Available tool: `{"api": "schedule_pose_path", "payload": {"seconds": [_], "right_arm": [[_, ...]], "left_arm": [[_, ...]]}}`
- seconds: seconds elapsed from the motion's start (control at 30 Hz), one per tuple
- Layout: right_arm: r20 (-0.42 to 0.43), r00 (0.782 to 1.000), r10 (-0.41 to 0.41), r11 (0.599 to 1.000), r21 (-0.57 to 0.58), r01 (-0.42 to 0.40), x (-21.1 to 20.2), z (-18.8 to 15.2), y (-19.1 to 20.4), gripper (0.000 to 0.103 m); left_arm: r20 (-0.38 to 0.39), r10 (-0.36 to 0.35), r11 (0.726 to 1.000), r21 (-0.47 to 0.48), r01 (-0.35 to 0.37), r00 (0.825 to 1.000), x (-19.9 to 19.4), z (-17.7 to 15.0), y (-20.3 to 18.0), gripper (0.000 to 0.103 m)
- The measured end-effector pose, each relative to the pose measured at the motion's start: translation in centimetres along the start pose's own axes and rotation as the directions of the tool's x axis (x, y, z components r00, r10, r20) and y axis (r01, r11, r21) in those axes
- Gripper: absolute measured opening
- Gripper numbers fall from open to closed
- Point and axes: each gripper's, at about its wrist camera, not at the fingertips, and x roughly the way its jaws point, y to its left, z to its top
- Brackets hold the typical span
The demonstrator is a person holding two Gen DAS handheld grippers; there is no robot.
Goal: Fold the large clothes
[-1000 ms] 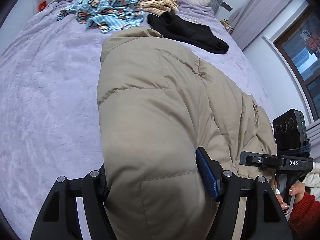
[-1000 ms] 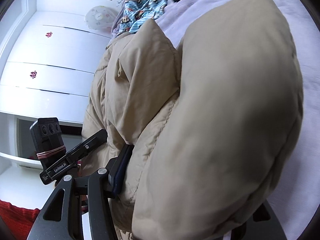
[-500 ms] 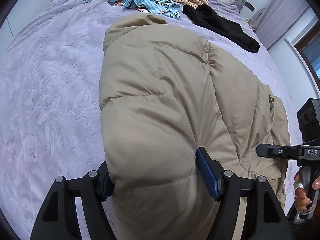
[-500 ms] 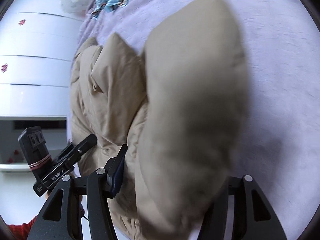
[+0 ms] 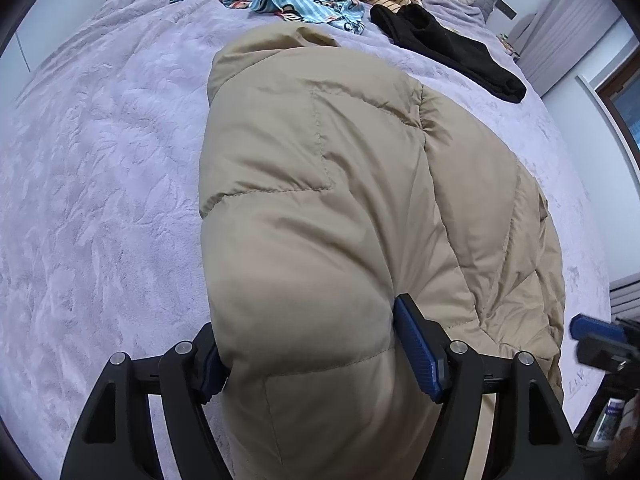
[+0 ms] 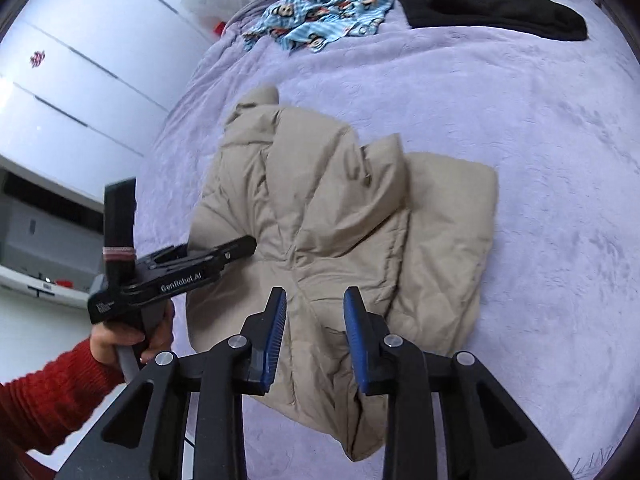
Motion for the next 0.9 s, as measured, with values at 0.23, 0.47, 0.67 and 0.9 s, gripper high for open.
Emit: {"api": "schedule_pose_path", "payload": {"seconds": [0.23, 0.47, 0.67, 0.9], "right_arm": [[-0.073, 0.995, -0.072, 0.996, 0.042, 0.075, 1.2, -3.3, -2.1, 0.024], [-0.093, 0.99, -0.108, 0.988, 0.099, 0.117, 2.6, -4.4, -3.9, 0.019], [-0.107, 0.985, -0.134, 0.976, 0.158, 0.15, 4.3, -5.0, -5.9, 0.019], [-0.138, 0.983, -0.123, 0.963, 0.222, 0.152, 4.4, -4.3, -7.0, 0.02]], "left_arm": [[0.183, 0.092, 0.993, 0.052, -0.104, 0.979, -5.2, 4.1, 1.6, 0.074], [0.081, 0.071, 0.986, 0.142, -0.082, 0.994, 1.6, 9.0, -1.1, 0.074], [0.099, 0.111, 0.97, 0.208, -0.13, 0.989, 4.5, 8.6, -5.1, 0.082], [0.096, 0.138, 0.965, 0.212, -0.156, 0.986, 5.2, 8.5, -5.3, 0.083]]}}
